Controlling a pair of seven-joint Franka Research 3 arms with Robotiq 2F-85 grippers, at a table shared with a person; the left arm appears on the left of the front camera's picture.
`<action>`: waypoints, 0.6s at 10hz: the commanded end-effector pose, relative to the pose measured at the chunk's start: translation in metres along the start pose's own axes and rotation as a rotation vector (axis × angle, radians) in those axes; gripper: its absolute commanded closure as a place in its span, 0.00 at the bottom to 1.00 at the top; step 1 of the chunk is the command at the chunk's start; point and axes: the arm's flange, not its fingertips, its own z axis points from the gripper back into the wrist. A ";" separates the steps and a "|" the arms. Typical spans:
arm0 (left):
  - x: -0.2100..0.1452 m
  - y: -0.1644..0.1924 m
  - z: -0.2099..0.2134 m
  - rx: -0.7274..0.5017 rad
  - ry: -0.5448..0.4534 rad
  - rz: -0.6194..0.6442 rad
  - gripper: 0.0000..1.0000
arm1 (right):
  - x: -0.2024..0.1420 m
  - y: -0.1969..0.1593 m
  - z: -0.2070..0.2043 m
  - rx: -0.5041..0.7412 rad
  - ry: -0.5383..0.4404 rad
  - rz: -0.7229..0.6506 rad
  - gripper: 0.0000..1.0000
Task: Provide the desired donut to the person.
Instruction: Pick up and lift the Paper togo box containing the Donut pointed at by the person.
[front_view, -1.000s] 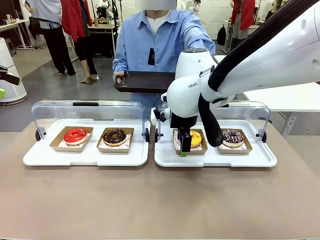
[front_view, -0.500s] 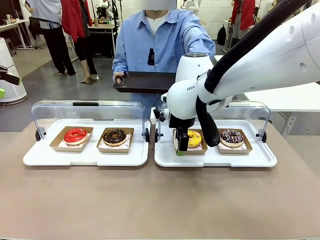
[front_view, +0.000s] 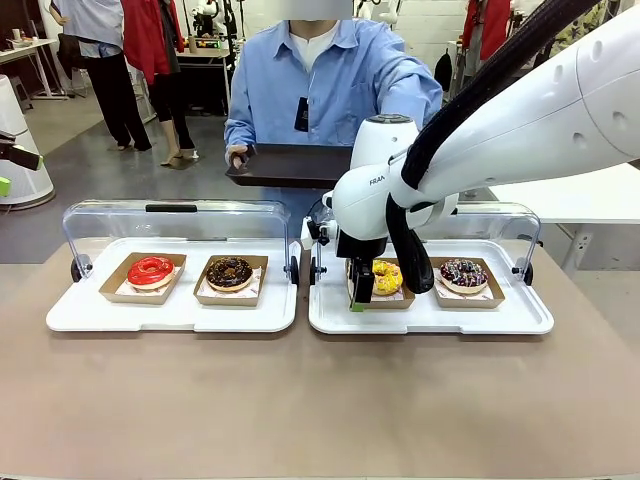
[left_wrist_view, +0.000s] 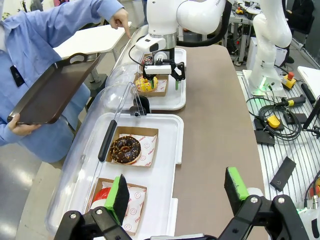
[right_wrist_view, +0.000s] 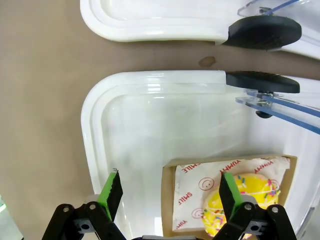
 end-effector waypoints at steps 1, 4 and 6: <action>0.001 0.000 0.002 -0.002 -0.003 -0.002 0.00 | -0.003 -0.007 -0.004 -0.009 0.010 0.008 0.00; 0.001 0.000 0.002 -0.002 -0.003 -0.002 0.00 | -0.005 -0.009 -0.011 0.017 0.016 0.017 0.00; 0.001 0.000 0.002 -0.002 -0.003 -0.002 0.00 | -0.004 -0.010 -0.013 0.019 0.016 0.036 0.29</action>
